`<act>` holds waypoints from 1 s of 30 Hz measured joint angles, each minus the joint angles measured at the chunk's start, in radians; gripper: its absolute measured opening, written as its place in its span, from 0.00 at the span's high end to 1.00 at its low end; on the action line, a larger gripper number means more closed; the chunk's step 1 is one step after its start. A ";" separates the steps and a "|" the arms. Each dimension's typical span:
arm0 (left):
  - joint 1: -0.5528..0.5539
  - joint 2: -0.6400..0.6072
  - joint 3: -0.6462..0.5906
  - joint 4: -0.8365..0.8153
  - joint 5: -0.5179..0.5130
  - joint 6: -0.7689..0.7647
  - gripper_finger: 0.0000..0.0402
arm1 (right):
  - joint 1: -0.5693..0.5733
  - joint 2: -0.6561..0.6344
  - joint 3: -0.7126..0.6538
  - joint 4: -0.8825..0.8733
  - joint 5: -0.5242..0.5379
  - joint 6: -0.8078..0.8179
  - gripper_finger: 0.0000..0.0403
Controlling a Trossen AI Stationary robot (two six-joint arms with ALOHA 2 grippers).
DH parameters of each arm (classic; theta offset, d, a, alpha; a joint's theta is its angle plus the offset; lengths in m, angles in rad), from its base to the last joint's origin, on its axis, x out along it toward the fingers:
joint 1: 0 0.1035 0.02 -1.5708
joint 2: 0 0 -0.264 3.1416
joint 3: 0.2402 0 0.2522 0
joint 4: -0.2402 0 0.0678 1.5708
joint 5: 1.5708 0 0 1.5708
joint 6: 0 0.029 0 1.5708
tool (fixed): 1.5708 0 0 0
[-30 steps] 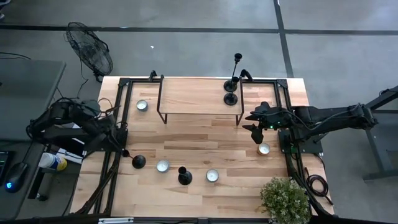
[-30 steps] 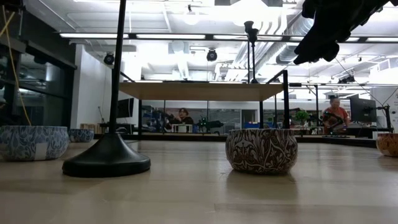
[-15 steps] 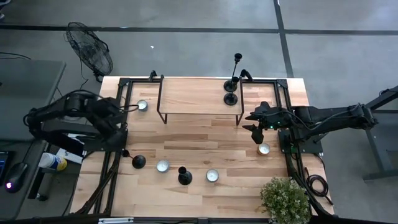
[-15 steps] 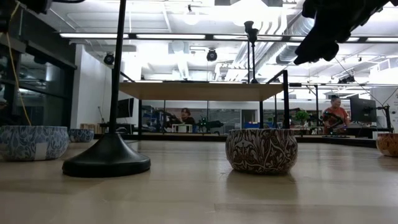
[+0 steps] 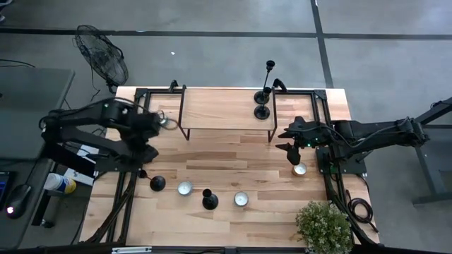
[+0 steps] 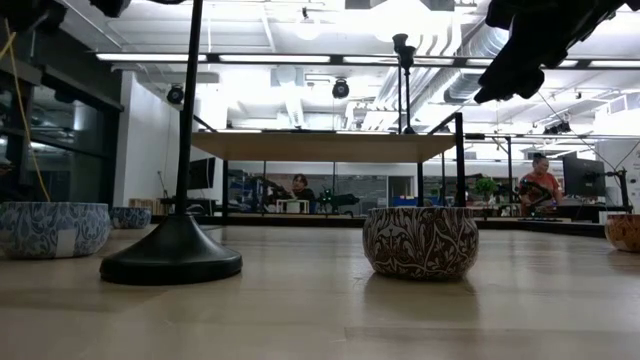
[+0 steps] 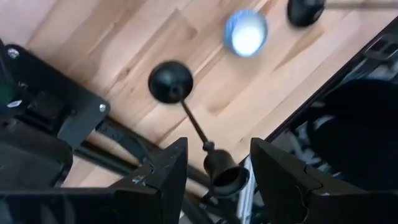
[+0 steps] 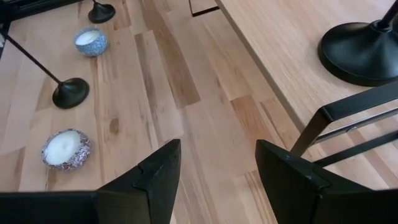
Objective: Pick & Place candle stick holders
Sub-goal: Put the black candle holder on the shelf
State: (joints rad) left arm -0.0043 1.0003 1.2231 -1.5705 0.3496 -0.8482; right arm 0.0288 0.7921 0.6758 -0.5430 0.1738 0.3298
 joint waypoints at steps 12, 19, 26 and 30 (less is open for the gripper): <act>-0.315 -0.002 0.002 -0.001 -0.090 -0.303 0.58 | 0.000 0.000 0.000 0.001 -0.028 -0.065 0.50; -0.444 0.007 0.001 -0.001 -0.134 -0.461 0.58 | 0.000 0.000 0.000 0.001 -0.028 -0.077 0.50; -0.509 0.012 0.002 -0.001 -0.230 -0.578 0.58 | 0.000 0.000 0.000 0.001 -0.028 -0.077 0.50; -0.509 0.018 0.001 -0.001 -0.223 -0.600 0.58 | 0.000 0.000 0.000 0.001 -0.028 -0.077 0.50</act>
State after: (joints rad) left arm -0.5133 1.0182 1.2243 -1.5719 0.1269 -1.4479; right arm 0.0292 0.7918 0.6758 -0.5423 0.1459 0.2523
